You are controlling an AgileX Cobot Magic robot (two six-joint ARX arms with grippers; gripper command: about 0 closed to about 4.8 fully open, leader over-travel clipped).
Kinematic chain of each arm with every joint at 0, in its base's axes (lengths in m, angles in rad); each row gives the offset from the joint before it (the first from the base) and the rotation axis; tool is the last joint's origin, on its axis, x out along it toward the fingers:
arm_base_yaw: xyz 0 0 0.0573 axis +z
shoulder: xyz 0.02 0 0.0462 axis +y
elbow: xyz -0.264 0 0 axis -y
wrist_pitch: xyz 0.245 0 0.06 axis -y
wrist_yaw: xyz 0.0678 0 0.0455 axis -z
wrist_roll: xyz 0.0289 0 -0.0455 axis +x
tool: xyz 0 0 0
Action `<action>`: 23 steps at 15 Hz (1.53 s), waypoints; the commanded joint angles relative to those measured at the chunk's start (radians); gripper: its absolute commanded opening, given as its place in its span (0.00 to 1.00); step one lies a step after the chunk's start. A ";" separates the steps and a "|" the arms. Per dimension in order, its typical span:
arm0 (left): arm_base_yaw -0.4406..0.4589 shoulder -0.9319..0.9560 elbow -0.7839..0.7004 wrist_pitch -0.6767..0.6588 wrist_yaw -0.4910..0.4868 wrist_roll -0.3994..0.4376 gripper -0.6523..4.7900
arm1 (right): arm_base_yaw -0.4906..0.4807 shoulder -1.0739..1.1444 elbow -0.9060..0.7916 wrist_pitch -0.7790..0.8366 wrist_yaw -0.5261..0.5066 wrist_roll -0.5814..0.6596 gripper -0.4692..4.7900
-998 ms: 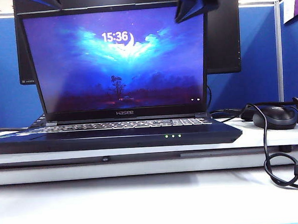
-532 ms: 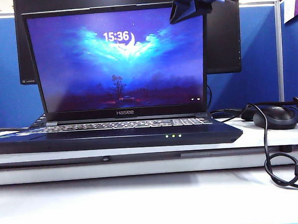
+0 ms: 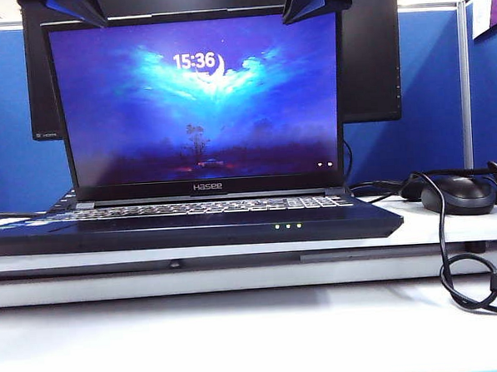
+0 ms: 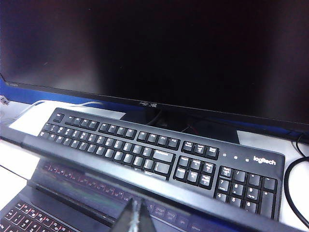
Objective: Open the lid of the black laptop.
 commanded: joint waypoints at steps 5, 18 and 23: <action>0.099 0.039 0.003 0.101 0.017 -0.003 0.11 | -0.006 -0.004 0.011 0.050 0.024 -0.029 0.09; 0.137 0.096 0.003 0.268 0.128 -0.054 0.11 | -0.032 0.001 0.035 0.051 0.028 -0.034 0.09; 0.137 0.135 0.005 0.320 0.151 -0.055 0.11 | -0.058 0.008 0.035 0.066 0.020 -0.033 0.09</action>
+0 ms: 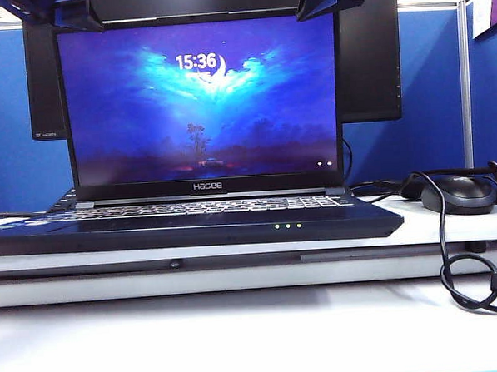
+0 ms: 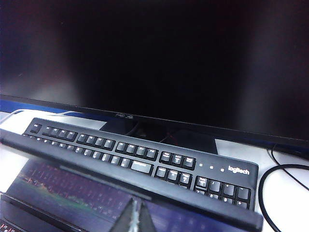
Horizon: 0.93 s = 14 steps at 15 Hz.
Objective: Open the lid of the black laptop.
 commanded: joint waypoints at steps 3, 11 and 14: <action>0.000 0.028 0.009 0.065 0.030 -0.005 0.11 | -0.023 0.027 0.012 0.079 -0.012 -0.002 0.09; 0.000 0.046 0.009 0.149 0.030 0.036 0.11 | -0.023 0.056 0.012 0.176 -0.035 -0.002 0.09; 0.000 0.074 0.009 0.192 0.029 0.099 0.11 | -0.029 0.070 0.012 0.217 -0.039 -0.008 0.09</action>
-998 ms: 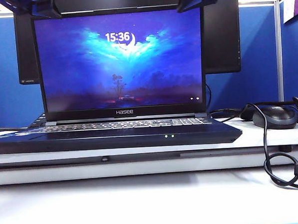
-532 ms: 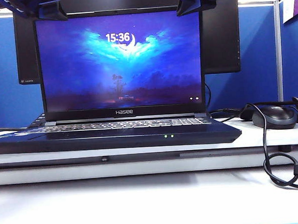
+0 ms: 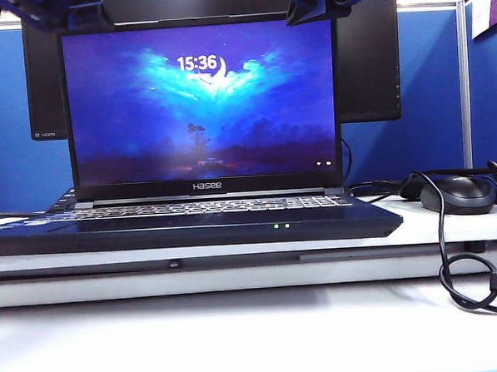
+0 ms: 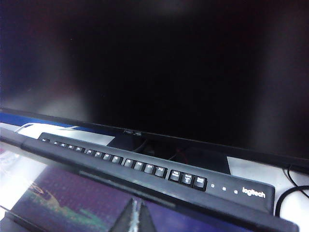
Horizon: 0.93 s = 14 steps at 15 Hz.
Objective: Open the lid of the black laptop.
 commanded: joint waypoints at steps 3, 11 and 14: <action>0.000 0.048 0.006 0.070 0.003 0.055 0.11 | -0.018 0.024 0.010 0.140 0.013 -0.020 0.09; 0.000 0.048 0.006 0.070 0.003 0.048 0.11 | -0.033 0.075 0.010 0.205 -0.026 -0.044 0.09; 0.000 0.024 0.006 0.020 0.004 0.047 0.11 | -0.032 0.050 0.010 0.153 -0.072 -0.043 0.09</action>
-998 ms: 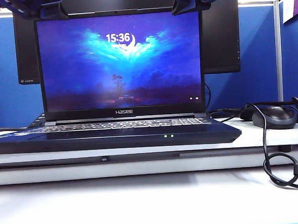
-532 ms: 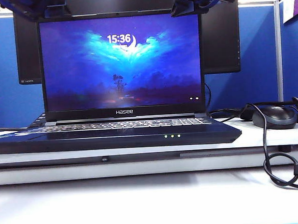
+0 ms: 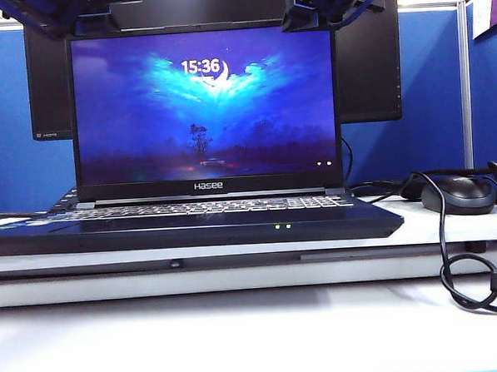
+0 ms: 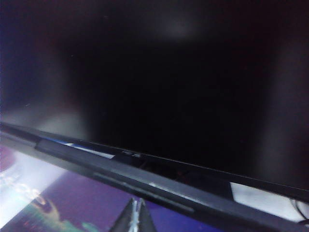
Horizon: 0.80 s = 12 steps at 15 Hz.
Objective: Open the lid of the black laptop.
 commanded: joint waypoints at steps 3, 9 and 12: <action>0.000 -0.079 0.002 -0.123 0.048 -0.001 0.11 | -0.001 -0.098 0.010 -0.169 -0.088 -0.002 0.09; 0.000 -0.269 0.002 -0.507 0.116 -0.002 0.11 | 0.014 -0.290 0.009 -0.533 -0.228 -0.002 0.09; 0.000 -0.377 0.002 -0.774 0.203 -0.002 0.11 | 0.015 -0.404 0.008 -0.735 -0.310 -0.003 0.09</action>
